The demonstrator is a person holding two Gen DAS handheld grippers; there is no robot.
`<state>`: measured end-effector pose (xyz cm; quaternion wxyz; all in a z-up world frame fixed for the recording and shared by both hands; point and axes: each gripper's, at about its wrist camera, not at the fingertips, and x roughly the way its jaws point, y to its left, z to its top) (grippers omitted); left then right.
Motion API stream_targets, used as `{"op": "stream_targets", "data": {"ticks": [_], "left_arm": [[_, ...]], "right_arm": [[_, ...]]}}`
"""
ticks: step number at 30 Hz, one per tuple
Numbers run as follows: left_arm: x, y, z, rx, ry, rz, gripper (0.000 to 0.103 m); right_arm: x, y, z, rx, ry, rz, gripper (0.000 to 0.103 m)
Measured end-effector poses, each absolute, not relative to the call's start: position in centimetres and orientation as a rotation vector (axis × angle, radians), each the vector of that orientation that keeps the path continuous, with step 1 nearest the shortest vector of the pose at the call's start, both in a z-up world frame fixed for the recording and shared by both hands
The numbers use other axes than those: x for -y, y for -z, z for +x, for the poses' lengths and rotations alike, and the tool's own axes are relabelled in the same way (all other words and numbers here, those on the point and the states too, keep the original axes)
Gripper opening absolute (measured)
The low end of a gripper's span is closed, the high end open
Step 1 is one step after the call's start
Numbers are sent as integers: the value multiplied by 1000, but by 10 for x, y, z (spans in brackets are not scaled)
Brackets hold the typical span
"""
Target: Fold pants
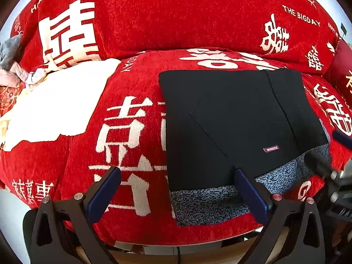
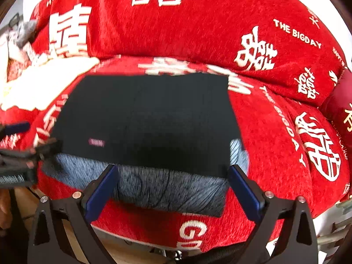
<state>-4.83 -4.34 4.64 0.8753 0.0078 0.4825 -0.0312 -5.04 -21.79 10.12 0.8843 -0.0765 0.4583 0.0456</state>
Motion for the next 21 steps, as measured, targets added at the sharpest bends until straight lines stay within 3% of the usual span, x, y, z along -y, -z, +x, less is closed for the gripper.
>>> {"op": "stream_targets", "data": {"ticks": [5,10,21], "left_arm": [[50,-47,-42,-1014,75,30,103],[48,-39,-29,-1060,90,-17,103],[51,-33,-41,-1049,138,20,103]], "right_arm": [[200,-111,-16,-924,-114,-176,100],[180,-86,14,-1016,-153,-139,100],[201,-72,-15,-1016,-177,-191,102]]}}
